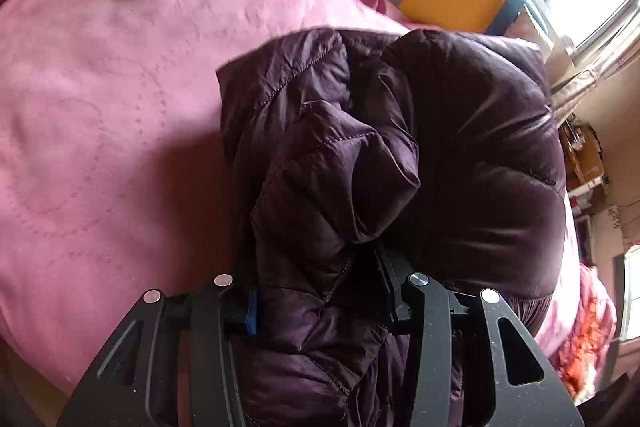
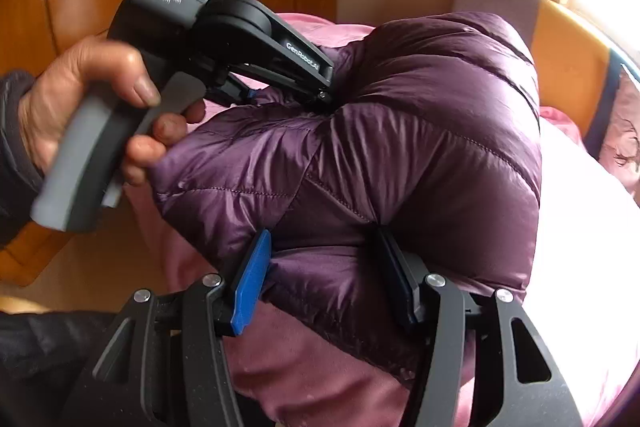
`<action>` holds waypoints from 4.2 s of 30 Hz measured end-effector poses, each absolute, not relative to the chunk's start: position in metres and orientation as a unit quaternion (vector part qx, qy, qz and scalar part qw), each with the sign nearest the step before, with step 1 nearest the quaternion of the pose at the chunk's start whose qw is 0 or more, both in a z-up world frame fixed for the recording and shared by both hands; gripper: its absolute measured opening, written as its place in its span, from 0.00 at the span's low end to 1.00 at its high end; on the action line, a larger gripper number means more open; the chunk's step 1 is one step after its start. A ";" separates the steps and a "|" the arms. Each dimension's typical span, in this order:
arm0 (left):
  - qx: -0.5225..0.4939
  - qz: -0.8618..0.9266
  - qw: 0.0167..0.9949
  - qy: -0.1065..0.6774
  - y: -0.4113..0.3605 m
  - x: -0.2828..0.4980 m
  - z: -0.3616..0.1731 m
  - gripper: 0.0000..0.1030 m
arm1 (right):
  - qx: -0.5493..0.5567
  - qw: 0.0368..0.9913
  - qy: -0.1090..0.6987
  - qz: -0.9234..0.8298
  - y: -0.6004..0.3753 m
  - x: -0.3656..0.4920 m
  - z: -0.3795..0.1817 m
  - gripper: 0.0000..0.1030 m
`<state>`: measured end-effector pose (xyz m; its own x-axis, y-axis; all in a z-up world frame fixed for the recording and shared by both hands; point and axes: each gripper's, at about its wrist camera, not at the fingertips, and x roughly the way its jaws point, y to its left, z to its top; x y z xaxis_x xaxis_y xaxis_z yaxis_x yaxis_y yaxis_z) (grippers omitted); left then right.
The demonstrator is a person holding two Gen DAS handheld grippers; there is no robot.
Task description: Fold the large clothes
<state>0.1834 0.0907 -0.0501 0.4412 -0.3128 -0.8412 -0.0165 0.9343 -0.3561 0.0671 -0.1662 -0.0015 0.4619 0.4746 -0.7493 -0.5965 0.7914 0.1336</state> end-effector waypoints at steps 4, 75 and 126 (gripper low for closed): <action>-0.143 -0.074 0.858 0.488 0.088 0.168 -0.040 0.45 | 0.022 0.812 0.438 0.385 -0.223 0.083 0.028 0.68; -0.254 -0.148 0.858 0.421 0.130 0.156 -0.081 0.52 | 0.326 0.750 0.480 0.318 -0.252 0.213 -0.060 0.79; 0.002 -0.368 0.850 0.378 -0.231 0.197 0.034 0.38 | 0.132 0.924 0.349 -0.089 -0.440 0.024 0.043 0.86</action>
